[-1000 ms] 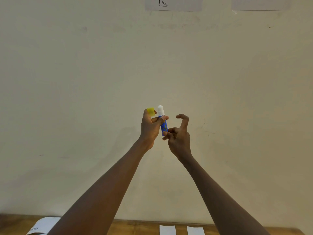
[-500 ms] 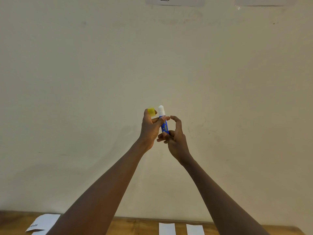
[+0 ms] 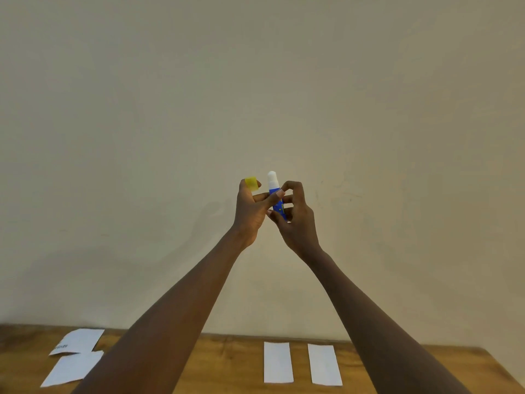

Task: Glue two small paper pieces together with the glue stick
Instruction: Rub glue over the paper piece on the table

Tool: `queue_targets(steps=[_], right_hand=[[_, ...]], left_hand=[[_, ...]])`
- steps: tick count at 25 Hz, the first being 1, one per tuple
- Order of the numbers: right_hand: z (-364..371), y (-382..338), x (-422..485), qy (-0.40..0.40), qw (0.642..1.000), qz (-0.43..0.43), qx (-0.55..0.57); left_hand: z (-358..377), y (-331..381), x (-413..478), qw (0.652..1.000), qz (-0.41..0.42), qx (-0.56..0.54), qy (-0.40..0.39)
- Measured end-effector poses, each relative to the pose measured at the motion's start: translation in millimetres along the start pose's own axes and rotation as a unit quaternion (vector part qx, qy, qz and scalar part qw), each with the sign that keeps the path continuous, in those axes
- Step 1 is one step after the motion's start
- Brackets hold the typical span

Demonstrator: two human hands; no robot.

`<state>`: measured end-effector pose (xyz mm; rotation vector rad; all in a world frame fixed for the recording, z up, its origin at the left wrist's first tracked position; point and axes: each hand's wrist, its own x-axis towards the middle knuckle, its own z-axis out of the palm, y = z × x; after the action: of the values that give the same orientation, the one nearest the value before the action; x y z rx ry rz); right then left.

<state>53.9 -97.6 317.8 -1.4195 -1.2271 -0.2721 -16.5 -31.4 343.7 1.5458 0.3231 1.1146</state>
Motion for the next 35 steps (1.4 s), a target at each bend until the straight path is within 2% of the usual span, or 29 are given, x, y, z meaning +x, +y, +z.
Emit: queue_targets(steps=[8, 16, 21, 24, 26, 29, 33, 35], right_hand=[[18, 44, -54, -0.021, 0.995, 0.096, 0.021], [47, 135, -153, -0.074, 0.973, 0.217, -0.026], [64, 186, -202, -0.088, 0.937, 0.327, 0.089], [73, 206, -223, -0.107, 0.923, 0.354, 0.102], [81, 218, -237, -0.148, 0.925, 0.345, 0.057], [97, 234, -252, -0.2, 0.933, 0.291, -0.071], [117, 246, -257, -0.137, 0.933, 0.31, -0.121], [122, 249, -261, -0.131, 0.931, 0.313, -0.133]], left_hand=[[-9, -66, -29, 0.995, -0.097, 0.005, -0.026], [-24, -190, -72, 0.957, -0.243, 0.158, -0.025], [-37, -268, -90, 0.93, -0.304, 0.201, -0.05], [-48, -304, -103, 0.915, -0.311, 0.254, -0.051], [-53, -323, -111, 0.906, -0.312, 0.283, -0.051], [-57, -342, -118, 0.899, -0.313, 0.302, -0.048], [-58, -358, -125, 0.902, -0.32, 0.288, -0.043], [-60, -362, -131, 0.906, -0.324, 0.272, -0.027]])
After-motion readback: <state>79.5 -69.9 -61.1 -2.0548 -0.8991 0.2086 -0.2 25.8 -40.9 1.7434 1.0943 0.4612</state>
